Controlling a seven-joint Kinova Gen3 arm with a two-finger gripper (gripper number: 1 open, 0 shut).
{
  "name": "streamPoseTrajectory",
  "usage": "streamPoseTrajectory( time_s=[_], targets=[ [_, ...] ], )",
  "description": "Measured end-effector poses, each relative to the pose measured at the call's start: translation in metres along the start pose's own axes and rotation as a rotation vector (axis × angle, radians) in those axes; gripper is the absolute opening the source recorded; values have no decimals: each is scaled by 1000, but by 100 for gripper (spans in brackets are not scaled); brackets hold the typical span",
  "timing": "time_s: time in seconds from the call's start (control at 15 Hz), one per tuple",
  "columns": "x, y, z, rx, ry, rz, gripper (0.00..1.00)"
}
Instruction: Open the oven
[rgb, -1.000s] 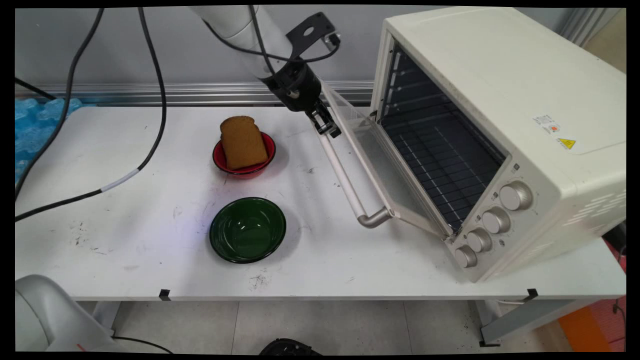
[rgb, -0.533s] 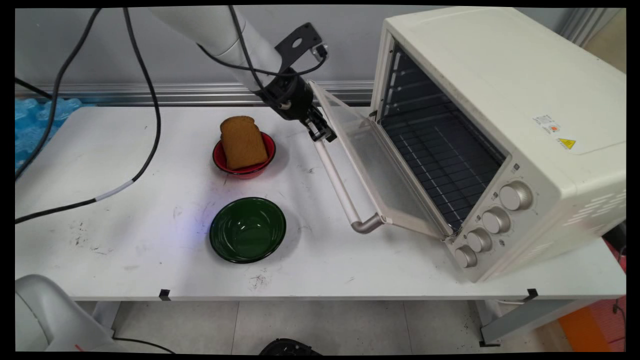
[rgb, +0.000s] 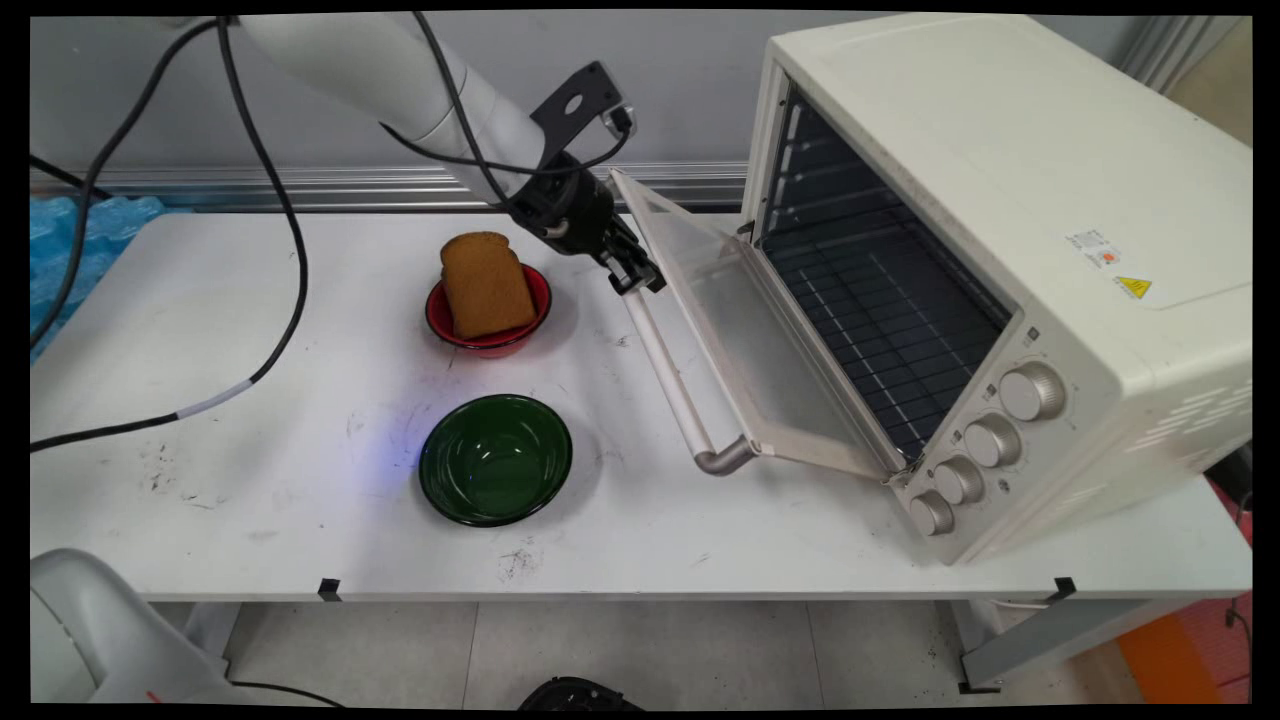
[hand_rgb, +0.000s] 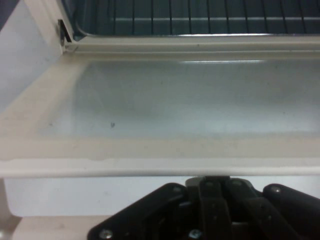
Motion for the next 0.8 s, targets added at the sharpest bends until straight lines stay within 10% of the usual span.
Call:
streamPoseTrajectory(
  time_s=[0.8],
  targets=[
    [-27, 4, 4, -8, 35, -13, 0]
  ],
)
